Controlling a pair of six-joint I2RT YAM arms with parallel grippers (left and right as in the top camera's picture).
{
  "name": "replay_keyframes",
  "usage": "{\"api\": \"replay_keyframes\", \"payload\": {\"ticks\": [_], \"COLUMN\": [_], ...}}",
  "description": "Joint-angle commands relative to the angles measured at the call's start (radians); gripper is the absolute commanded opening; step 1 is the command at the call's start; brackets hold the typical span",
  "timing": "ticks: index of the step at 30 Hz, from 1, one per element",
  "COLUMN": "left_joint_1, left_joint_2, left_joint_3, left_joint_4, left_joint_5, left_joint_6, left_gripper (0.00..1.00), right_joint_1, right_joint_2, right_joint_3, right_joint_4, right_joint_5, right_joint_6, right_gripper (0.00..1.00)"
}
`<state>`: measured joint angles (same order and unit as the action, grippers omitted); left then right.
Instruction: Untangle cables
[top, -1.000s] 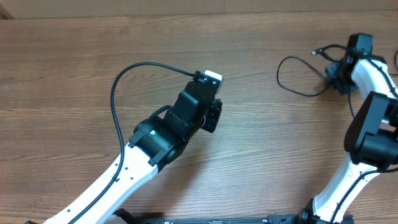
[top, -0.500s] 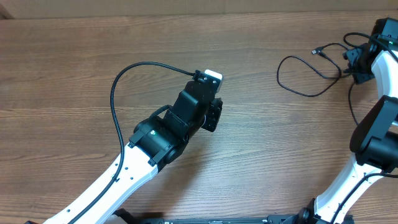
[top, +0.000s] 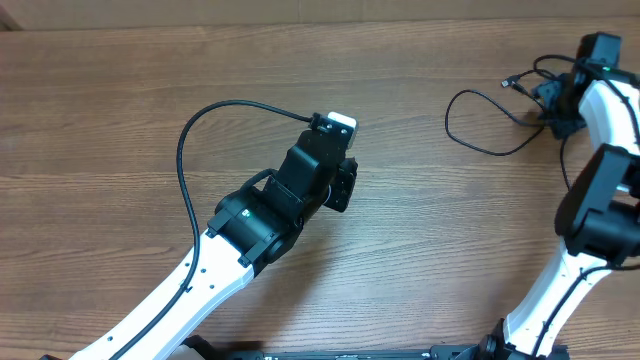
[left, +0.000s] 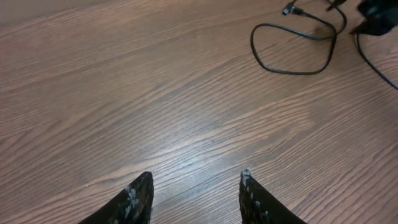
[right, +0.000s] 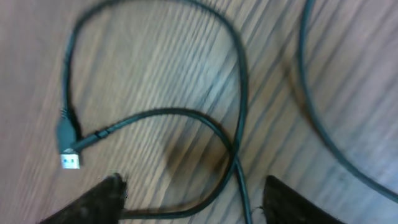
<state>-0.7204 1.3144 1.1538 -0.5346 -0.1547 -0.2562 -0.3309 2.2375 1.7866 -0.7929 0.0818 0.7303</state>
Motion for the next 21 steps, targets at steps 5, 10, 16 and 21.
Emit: {"api": "replay_keyframes", "payload": {"ticks": [5,10,16,21], "left_joint_1": [-0.005,-0.005,-0.005,-0.005], "left_joint_2": [-0.021,-0.021,-0.021,-0.021], "left_joint_3": [0.003,0.003,0.003,0.003], "left_joint_4": [0.001,0.006,0.005,0.005], "left_joint_5": [-0.010,-0.009,-0.010,-0.010], "left_joint_6": [-0.015,-0.022,-0.022,-0.022], "left_gripper": [0.45,0.45,0.45,0.45], "right_joint_1": [0.008,0.008,0.011,0.012], "right_joint_2": [0.019,0.032,0.076,0.080], "right_joint_3": [0.008,0.008,0.008,0.008], "right_joint_4": [0.019,0.007,0.003,0.018], "right_joint_5": [0.003,0.003,0.003,0.006], "right_joint_6": [0.002,0.002,0.002,0.002], "right_gripper": [0.54,0.63,0.57,0.04]}}
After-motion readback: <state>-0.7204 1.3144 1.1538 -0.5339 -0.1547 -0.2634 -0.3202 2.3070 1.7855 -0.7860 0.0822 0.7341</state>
